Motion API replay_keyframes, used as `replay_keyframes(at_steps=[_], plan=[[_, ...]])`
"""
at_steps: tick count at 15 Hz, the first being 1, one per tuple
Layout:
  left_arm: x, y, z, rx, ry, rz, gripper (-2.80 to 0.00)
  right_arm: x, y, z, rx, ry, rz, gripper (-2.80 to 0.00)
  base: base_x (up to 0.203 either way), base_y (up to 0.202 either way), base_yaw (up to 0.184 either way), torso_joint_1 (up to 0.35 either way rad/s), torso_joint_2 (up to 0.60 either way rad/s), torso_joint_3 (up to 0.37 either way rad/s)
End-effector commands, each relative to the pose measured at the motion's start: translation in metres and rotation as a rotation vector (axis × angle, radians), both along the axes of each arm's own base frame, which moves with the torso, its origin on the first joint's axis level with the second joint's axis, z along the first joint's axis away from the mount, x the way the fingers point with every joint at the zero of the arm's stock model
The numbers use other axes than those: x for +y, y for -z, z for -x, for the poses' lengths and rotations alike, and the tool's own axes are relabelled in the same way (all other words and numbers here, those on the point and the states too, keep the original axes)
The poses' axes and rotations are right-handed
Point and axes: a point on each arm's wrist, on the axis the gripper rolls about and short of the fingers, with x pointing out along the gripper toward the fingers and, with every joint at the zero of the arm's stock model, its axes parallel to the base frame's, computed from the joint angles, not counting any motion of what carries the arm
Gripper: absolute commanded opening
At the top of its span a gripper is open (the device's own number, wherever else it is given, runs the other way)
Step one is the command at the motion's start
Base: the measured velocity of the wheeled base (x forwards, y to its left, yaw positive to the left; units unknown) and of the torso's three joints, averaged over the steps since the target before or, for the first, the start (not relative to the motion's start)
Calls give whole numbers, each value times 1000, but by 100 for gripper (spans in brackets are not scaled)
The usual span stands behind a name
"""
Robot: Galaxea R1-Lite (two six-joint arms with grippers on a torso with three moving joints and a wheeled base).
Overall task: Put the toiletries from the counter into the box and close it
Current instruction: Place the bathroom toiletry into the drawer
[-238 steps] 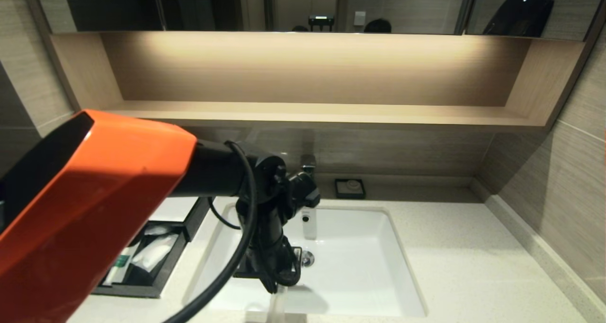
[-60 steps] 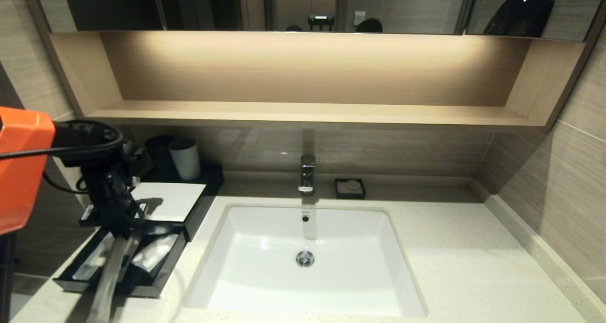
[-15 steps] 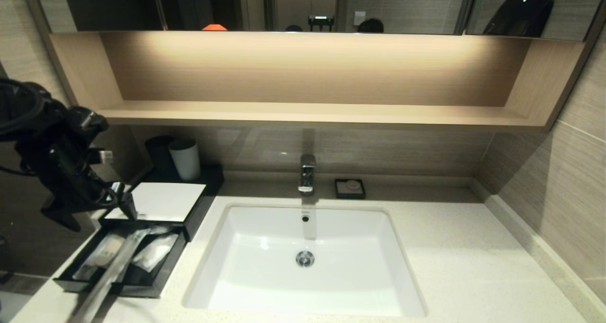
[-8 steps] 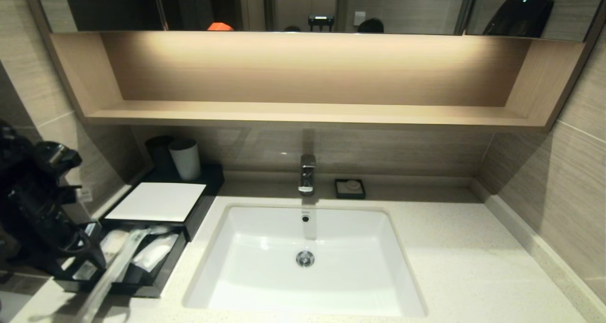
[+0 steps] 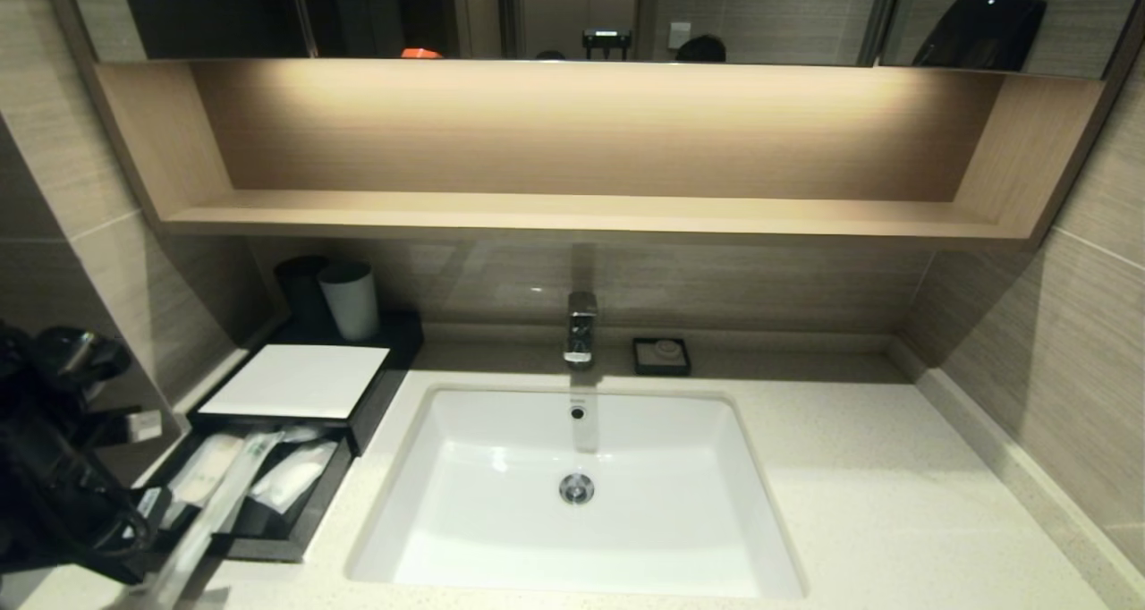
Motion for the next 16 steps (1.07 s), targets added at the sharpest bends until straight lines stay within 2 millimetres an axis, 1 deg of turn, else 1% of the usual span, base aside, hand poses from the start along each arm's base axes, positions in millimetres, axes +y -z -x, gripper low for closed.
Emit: replay_keyframes(at_steps=[1, 5, 12, 16], plan=[[-2, 10, 6, 37, 5, 10, -280, 0, 0, 0, 0, -1, 1, -280, 0, 0, 0, 0, 0, 0], [-3, 21, 15, 58, 4, 13, -280, 0, 0, 0, 0, 0, 1, -280, 0, 0, 0, 0, 0, 0], [1, 38, 30, 80, -34, 20, -280, 0, 0, 0, 0, 0, 1, -280, 0, 0, 0, 0, 0, 0], [1, 49, 29, 87, -36, 21, -280, 0, 0, 0, -1, -1, 1, -280, 0, 0, 0, 0, 0, 0]])
